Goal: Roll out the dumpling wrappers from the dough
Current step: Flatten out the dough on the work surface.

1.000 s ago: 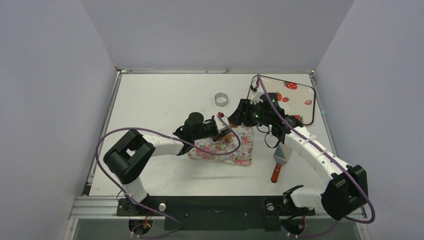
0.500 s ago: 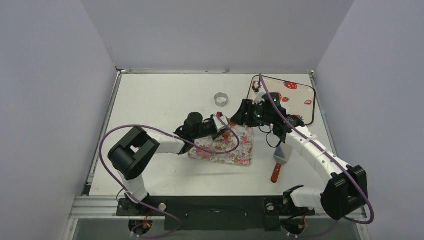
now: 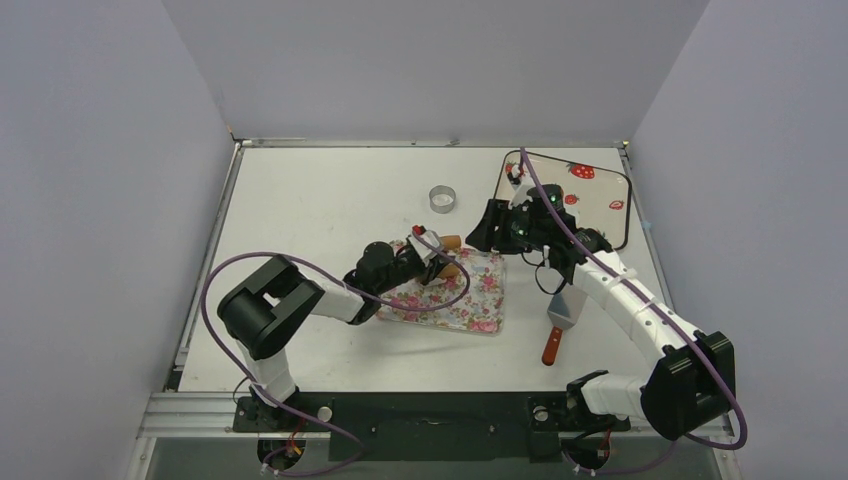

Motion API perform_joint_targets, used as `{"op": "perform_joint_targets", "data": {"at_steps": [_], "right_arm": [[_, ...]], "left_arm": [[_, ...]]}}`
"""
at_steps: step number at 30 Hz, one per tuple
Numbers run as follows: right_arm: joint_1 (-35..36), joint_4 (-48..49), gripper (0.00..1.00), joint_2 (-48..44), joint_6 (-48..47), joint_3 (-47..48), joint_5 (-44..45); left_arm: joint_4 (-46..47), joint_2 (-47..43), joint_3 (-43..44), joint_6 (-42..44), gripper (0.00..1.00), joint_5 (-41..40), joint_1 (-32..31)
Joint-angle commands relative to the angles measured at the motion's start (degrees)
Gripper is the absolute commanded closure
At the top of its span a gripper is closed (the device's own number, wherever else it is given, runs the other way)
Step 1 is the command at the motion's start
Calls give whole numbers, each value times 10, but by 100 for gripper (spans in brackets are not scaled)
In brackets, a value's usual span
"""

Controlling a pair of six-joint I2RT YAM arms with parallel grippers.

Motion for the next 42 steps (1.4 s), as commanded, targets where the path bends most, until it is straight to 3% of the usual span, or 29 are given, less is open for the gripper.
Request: {"op": "perform_joint_targets", "data": {"at_steps": [1,13,25,33,38,42], "right_arm": [[-8,1,50,-13,-10,20,-9],[-17,2,51,28,-21,47,-30],[-24,3,51,4,-17,23,-25],[-25,15,51,-3,-13,27,-24],[-24,29,51,-12,-4,30,-22],[-21,40,51,-35,6,15,-16]], "left_arm": [[-52,42,-26,-38,100,-30,13],[-78,65,-23,-5,100,-15,39],[-92,88,3,5,100,-3,39],[-137,33,62,4,100,-33,36],[-175,-26,91,-13,100,40,40],[-185,-61,88,-23,100,31,27]]}}
